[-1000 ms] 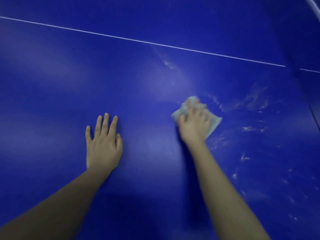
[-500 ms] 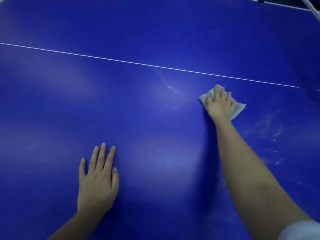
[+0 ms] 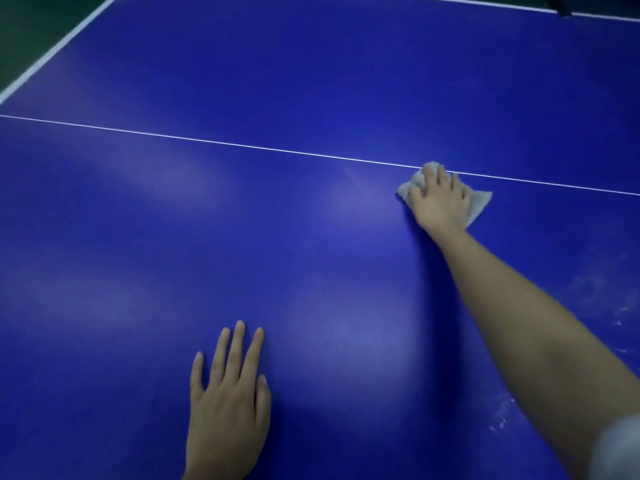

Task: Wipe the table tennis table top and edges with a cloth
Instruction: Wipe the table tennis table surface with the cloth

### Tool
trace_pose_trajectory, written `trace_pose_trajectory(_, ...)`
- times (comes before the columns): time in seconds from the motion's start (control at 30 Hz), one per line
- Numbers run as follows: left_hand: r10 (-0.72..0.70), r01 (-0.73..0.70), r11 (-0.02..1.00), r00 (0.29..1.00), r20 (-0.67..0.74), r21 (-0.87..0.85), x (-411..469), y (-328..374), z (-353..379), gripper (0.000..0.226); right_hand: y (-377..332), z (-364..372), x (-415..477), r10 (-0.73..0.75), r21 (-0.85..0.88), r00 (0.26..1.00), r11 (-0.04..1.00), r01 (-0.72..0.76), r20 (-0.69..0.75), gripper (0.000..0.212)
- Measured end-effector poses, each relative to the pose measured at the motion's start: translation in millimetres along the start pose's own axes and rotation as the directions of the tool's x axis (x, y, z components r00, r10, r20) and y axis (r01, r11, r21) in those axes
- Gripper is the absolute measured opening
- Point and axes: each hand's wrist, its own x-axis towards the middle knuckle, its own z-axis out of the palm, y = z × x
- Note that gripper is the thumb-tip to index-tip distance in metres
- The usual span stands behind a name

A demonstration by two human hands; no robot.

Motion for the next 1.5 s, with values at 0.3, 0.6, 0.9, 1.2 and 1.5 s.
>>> trace_pose_trajectory(0.3,-0.018,0.018,1.000,0.999,0.036,0.005,0.9,0.9,-3.1,0.057,-144.9,13.9,-55.3,-0.724,-0.027,0.680,0.682,0.731,0.114,0.053)
trace_pose_trajectory(0.6,-0.030,0.030,0.999,0.999,0.025,0.020,1.2,1.3,-1.3,0.057,0.0,-8.2,-62.1,-0.453,0.011,0.890,0.891,0.454,-0.049,0.062)
trace_pose_trajectory(0.9,-0.030,0.030,0.999,1.000,0.004,0.015,-0.7,-1.4,3.9,0.061,114.8,-21.6,-144.6,-0.070,0.042,0.997,0.997,0.069,0.030,0.072)
trace_pose_trajectory(1.2,-0.025,0.024,0.999,0.999,-0.020,-0.024,-0.3,0.4,5.5,0.061,103.4,-11.2,-325.6,-0.823,0.150,0.547,0.567,0.810,0.154,0.050)
trace_pose_trajectory(1.5,-0.020,0.017,0.999,0.998,-0.062,-0.047,-1.2,-2.1,11.4,0.051,192.4,-18.4,-206.6,0.287,0.052,0.958,0.957,-0.286,-0.017,0.052)
